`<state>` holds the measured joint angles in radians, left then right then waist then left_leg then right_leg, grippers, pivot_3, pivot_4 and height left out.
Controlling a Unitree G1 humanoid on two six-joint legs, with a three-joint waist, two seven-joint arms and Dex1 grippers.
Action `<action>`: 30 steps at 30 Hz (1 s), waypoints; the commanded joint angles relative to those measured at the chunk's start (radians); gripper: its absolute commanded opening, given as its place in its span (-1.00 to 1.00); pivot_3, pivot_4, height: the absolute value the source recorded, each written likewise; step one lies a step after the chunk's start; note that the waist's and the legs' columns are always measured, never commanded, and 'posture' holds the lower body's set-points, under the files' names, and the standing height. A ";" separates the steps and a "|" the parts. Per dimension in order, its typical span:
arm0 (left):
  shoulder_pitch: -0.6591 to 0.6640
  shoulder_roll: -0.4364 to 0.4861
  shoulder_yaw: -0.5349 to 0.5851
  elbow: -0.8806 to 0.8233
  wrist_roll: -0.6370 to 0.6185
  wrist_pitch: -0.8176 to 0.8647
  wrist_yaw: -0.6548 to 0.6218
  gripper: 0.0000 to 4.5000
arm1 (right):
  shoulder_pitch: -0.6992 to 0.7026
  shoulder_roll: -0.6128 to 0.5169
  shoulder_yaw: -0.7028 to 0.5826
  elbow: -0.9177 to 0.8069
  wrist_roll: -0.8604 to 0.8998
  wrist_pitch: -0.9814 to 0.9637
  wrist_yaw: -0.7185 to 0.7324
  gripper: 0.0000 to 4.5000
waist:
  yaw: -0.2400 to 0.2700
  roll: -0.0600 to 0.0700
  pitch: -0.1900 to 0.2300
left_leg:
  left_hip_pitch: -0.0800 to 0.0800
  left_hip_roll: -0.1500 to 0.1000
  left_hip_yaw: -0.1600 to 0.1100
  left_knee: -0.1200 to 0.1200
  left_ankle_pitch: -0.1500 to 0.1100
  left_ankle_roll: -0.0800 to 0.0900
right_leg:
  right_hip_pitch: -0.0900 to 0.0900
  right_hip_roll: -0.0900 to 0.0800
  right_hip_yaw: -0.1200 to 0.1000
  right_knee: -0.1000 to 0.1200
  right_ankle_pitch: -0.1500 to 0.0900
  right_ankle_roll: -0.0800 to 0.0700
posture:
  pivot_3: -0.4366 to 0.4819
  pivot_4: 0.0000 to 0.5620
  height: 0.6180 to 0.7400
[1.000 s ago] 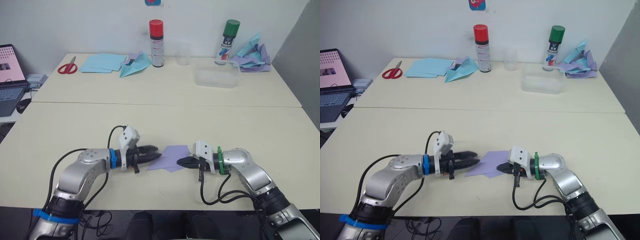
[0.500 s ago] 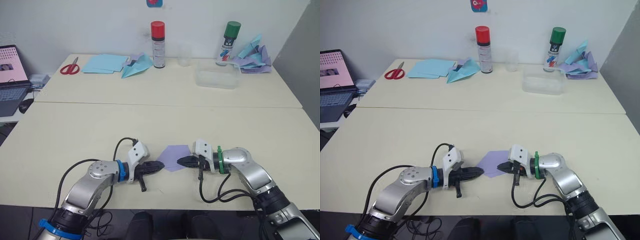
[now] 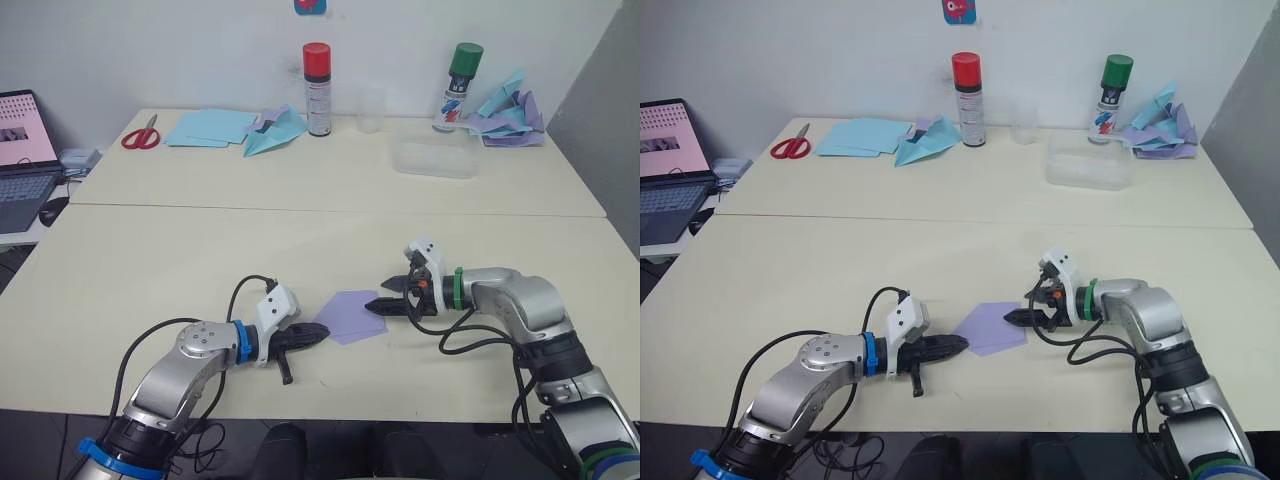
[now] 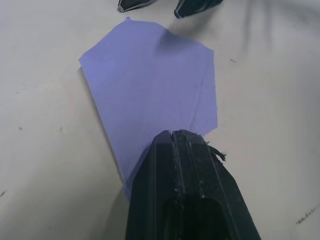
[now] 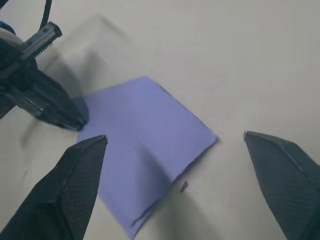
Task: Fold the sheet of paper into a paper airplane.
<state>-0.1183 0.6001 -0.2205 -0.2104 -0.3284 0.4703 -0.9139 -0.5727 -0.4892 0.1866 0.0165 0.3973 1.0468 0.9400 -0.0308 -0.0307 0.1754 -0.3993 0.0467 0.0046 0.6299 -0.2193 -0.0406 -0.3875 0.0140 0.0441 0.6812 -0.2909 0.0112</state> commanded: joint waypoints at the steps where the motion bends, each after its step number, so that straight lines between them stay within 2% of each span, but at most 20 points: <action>1: 0.032 0.022 -0.030 0.043 0.041 0.016 -0.004 -1.00 | -0.018 -0.002 0.022 0.003 0.048 0.099 0.016 0.97 | 0.000 0.000 0.000 | 0.000 0.000 0.000 0.000 0.000 0.000 | 0.000 0.000 0.000 0.000 0.000 0.000 | -0.05 -0.47 1.00; 6: 0.037 0.021 -0.029 0.038 0.041 0.014 0.004 -1.00 | -0.032 0.002 0.017 -0.024 0.137 0.226 0.040 0.97 | -0.001 0.000 -0.001 | 0.000 0.001 0.000 0.000 0.000 0.000 | 0.000 0.000 0.000 0.000 0.000 0.000 | -0.05 -0.47 1.00; 13: 0.038 0.022 -0.027 0.039 0.041 0.007 0.009 -1.00 | -0.039 0.010 0.007 -0.028 0.177 0.277 0.010 0.97 | -0.001 0.000 -0.001 | 0.000 0.000 0.000 0.000 0.000 0.000 | 0.000 0.000 0.000 0.000 0.000 0.000 | -0.05 -0.47 1.00; 20: 0.028 0.021 -0.029 0.046 0.042 0.001 0.008 -1.00 | -0.047 0.109 -0.042 0.060 0.147 0.181 -0.069 0.97 | -0.002 0.000 -0.003 | 0.000 0.000 0.000 0.000 0.000 0.000 | 0.000 0.001 0.000 0.000 0.000 0.000 | -0.05 -0.47 1.00; 29: 0.026 0.030 -0.037 0.048 0.046 -0.006 -0.003 -1.00 | -0.067 0.143 -0.004 0.165 0.087 0.011 -0.073 0.97 | -0.003 0.000 -0.006 | 0.001 0.001 0.000 0.000 0.000 0.000 | 0.000 0.001 0.000 0.000 0.000 0.000 | -0.05 -0.47 1.00; 30: 0.028 0.032 -0.036 0.048 0.046 -0.006 -0.003 -1.00 | -0.068 0.144 -0.003 0.171 0.083 -0.002 -0.076 0.81 | -0.003 0.000 -0.006 | 0.001 0.001 0.000 0.000 0.000 0.000 | 0.000 0.001 0.000 0.000 0.000 0.000 | -0.05 -0.47 1.00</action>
<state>-0.1186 0.6125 -0.2244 -0.1998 -0.3271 0.4445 -0.9116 -0.6321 -0.3420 0.1834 0.1755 0.5070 1.0750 0.8870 -0.0334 -0.0304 0.1697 -0.3982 0.0472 0.0048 0.6297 -0.2194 -0.0405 -0.3874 0.0153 0.0441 0.6815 -0.2907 0.0115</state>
